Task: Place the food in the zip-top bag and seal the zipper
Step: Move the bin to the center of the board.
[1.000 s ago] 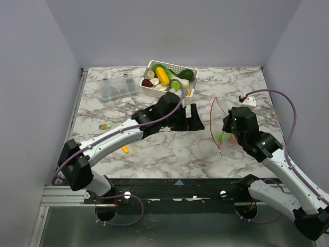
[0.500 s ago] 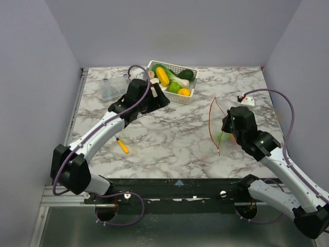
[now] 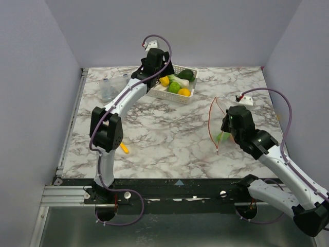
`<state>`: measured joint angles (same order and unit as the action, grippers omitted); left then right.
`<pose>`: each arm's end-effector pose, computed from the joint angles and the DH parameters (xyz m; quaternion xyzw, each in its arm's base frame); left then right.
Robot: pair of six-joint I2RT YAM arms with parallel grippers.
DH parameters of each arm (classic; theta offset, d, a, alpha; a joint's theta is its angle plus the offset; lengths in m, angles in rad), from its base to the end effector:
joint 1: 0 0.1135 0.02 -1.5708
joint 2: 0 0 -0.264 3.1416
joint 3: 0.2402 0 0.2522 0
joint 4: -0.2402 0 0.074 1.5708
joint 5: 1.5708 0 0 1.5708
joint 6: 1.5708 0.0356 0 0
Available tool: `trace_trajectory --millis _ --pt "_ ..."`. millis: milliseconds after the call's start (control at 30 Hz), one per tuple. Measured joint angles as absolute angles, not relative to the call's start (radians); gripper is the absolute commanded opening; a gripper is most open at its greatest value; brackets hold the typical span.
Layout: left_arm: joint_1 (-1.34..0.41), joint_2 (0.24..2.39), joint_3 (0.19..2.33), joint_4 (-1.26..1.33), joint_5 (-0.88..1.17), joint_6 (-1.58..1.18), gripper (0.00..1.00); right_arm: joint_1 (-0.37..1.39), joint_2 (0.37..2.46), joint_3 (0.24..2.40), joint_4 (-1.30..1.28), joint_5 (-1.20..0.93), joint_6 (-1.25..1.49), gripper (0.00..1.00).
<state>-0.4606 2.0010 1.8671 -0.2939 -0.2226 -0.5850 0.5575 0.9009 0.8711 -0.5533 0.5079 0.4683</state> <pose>0.4333 -0.2062 0.3351 -0.1119 0.8305 -0.1875 0.5124 0.1708 0.0861 0.3152 0.0810 0.8567 0.0324 0.5083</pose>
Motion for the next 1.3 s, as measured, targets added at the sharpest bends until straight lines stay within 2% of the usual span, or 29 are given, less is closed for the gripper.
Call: trace_trajectory --millis 100,233,767,1300 --pt "-0.456 2.095 1.974 -0.297 -0.235 -0.582 0.74 0.558 0.898 0.871 -0.549 0.514 0.464 0.01" --pt "-0.44 2.191 2.067 -0.306 -0.216 -0.605 0.72 0.558 0.893 0.871 -0.541 0.524 0.457 0.01" --pt "-0.427 2.244 2.011 -0.492 -0.068 -0.711 0.76 0.558 0.878 0.847 -0.524 0.534 0.453 0.01" --pt "-0.421 2.293 2.072 -0.583 0.027 -0.726 0.78 0.558 0.847 0.847 -0.52 0.516 0.442 0.01"
